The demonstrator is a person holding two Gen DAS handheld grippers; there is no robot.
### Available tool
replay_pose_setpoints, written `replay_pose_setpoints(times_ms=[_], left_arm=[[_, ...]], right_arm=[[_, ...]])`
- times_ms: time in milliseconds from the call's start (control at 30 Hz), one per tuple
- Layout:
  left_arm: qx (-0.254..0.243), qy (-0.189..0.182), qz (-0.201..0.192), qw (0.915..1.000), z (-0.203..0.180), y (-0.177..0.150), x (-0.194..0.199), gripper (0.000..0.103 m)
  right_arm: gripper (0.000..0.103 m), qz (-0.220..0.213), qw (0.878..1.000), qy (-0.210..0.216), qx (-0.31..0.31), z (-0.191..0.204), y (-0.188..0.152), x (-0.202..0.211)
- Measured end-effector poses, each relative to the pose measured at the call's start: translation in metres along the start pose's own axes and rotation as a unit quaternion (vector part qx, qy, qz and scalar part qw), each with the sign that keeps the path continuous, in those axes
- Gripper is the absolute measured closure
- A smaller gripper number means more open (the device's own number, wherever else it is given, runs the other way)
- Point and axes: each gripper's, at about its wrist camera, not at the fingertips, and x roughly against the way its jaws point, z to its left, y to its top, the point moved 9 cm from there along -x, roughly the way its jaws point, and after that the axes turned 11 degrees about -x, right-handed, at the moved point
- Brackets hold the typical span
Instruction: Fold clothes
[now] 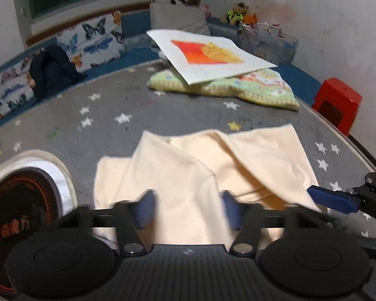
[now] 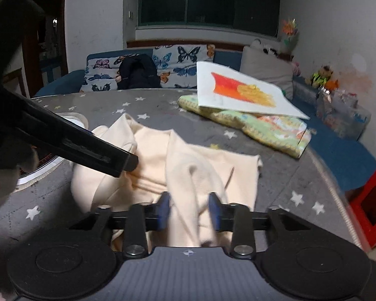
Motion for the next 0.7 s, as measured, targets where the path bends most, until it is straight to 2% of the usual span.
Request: replay_pose_setpoints(times_ms=[67, 100, 233, 433, 700], left_arm=[[0.007, -0.012, 0.003, 0.9999, 0.002, -0.005, -0.002, 0.081], [0.010, -0.018, 0.005, 0.9998, 0.003, -0.008, -0.003, 0.086], [0.020, -0.031, 0.001, 0.9993, 0.010, -0.018, 0.002, 0.096], [0.030, -0.034, -0.027, 0.9986, 0.025, -0.037, 0.039, 0.097], [0.052, -0.025, -0.045, 0.9973, 0.055, -0.086, 0.092, 0.097]], right_arm=[[0.083, -0.001, 1.000, 0.002, 0.000, 0.002, -0.003, 0.002], [0.087, -0.004, 1.000, 0.004, -0.002, 0.002, -0.003, 0.004], [0.092, -0.020, 1.000, 0.008, -0.013, -0.001, -0.003, 0.016], [0.093, -0.038, 0.999, 0.011, -0.028, -0.005, -0.009, 0.043], [0.095, -0.045, 0.998, 0.027, -0.034, 0.006, -0.025, 0.081]])
